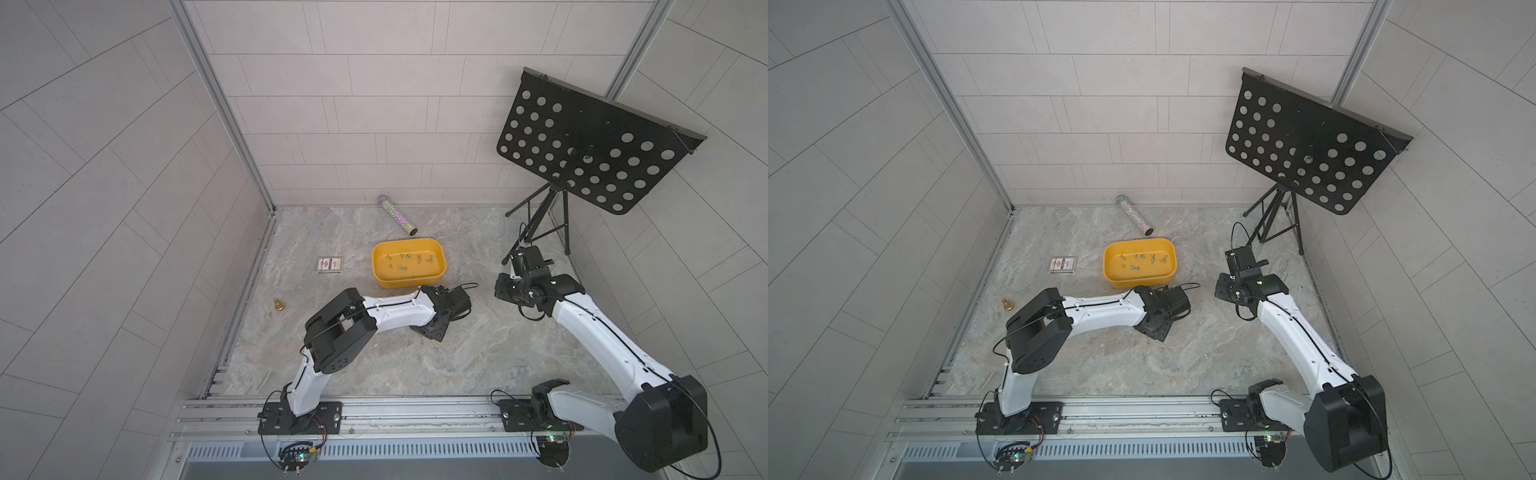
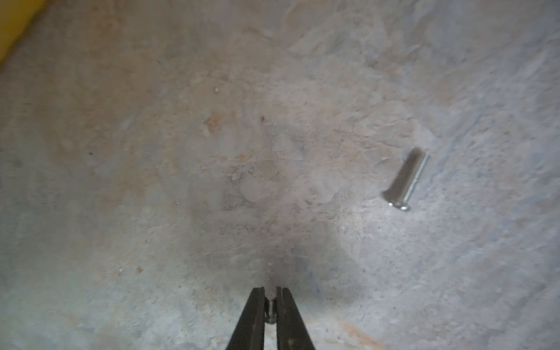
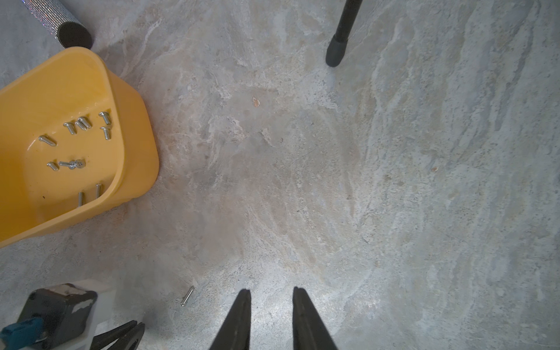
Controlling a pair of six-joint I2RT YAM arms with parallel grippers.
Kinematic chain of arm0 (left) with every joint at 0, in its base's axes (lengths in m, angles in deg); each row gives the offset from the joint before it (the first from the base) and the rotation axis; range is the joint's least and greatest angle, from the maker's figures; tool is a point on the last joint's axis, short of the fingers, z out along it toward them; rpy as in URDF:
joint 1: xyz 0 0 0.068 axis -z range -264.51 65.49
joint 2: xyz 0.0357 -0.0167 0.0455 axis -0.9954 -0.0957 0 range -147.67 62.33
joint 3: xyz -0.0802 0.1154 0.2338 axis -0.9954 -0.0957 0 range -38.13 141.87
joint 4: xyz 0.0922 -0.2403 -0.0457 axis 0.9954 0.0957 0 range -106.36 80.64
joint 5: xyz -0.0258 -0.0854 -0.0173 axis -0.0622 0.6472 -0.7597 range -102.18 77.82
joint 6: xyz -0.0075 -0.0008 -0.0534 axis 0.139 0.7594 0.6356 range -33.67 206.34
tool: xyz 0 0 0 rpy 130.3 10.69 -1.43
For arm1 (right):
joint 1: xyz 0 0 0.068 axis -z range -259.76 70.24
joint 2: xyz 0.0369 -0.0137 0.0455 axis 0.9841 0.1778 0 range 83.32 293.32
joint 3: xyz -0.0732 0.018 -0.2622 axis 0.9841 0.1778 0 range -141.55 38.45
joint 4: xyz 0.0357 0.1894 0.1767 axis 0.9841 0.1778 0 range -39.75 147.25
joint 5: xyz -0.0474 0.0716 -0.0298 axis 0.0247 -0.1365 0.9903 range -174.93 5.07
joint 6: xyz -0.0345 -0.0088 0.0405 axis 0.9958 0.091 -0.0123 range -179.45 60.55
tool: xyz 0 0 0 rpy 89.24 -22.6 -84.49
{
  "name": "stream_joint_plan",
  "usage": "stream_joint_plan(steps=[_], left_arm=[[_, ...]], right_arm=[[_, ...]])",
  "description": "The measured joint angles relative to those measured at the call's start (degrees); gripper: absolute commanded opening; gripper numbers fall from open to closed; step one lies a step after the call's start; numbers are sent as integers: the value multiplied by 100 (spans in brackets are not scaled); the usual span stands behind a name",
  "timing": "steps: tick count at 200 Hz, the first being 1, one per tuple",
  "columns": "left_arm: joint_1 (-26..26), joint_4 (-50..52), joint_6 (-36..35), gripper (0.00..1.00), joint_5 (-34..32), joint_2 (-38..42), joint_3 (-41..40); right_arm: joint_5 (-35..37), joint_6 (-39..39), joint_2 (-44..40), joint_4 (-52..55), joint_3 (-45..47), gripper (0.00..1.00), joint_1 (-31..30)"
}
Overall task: Put the screws on the desktop into the storage box
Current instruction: Pick up the screw from the center of the board, then place the screw in the storage box.
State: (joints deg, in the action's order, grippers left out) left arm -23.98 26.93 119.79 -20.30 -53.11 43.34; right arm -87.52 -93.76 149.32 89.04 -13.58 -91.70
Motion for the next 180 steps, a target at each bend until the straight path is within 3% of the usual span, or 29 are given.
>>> stream_joint_plan(steps=[89, 180], left_arm=[[-109, 730, -81, 15, -514, 1322, -42], [-1051, 1274, -575, 15, -654, 1790, 861]], right_arm=[[-61, 0, -13, 0, 0, 28, 0], [-232, -9, -44, 0, 0, 28, 0]])
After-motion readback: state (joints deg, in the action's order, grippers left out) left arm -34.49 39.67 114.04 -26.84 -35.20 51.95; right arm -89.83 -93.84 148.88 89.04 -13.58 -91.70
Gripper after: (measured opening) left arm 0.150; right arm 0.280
